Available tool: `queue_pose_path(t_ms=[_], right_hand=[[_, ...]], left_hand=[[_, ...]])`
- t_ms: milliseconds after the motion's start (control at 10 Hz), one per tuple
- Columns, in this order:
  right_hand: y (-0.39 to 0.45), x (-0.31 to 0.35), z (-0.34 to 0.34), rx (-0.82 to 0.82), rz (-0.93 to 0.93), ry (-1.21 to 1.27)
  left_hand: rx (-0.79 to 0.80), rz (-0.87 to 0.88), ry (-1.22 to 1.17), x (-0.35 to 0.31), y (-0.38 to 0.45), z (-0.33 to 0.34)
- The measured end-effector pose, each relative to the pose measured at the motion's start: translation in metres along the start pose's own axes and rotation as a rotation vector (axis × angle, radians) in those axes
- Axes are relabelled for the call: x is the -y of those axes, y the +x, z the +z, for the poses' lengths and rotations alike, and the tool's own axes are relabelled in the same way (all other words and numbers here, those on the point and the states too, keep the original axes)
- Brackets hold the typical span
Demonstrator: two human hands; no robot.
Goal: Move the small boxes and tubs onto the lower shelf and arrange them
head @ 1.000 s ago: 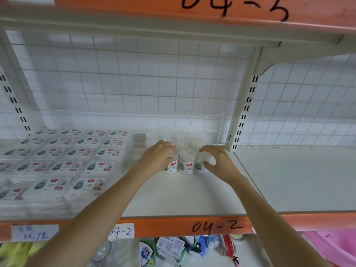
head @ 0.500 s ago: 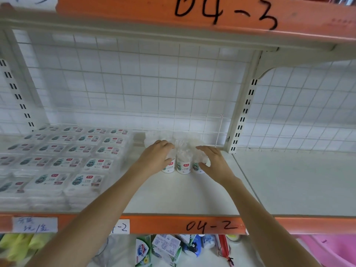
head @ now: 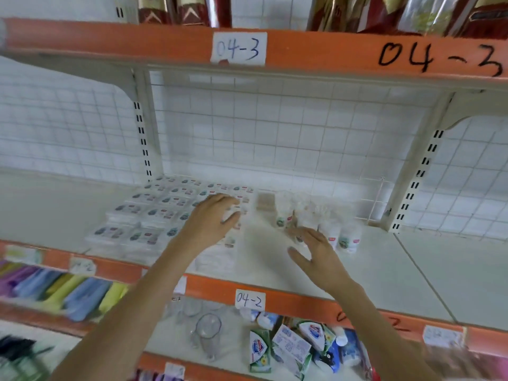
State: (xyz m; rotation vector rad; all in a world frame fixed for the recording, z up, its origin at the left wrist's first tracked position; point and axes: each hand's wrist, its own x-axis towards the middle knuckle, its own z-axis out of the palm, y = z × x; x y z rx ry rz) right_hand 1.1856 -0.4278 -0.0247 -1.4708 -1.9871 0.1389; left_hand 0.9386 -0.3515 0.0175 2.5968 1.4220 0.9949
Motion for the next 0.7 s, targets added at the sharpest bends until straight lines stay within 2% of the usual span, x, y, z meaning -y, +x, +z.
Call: queue_pose_path(t_ms=[100, 200, 300, 400, 600, 700], right_hand=[[0.000, 0.053, 0.041, 0.024, 0.061, 0.236], [0.000, 0.092, 0.076, -0.018, 0.284, 0.481], [0.003, 0.117, 0.094, -0.090, 0.459, 0.656], [0.012, 0.128, 0.103, -0.103, 0.561, 0.655], [0.014, 0.142, 0.109, -0.016, 0.671, 0.513], [0.016, 0.144, 0.109, 0.008, 0.686, 0.456]], left_hand=[[-0.074, -0.109, -0.117, 0.047, -0.043, -0.037], [-0.113, -0.273, -0.350, 0.084, -0.085, -0.055], [-0.004, -0.393, -0.609, 0.091, -0.109, -0.054], [0.074, -0.417, -0.669, 0.091, -0.113, -0.048], [0.221, -0.332, -0.550, 0.093, -0.110, -0.044], [0.213, -0.312, -0.523, 0.095, -0.108, -0.049]])
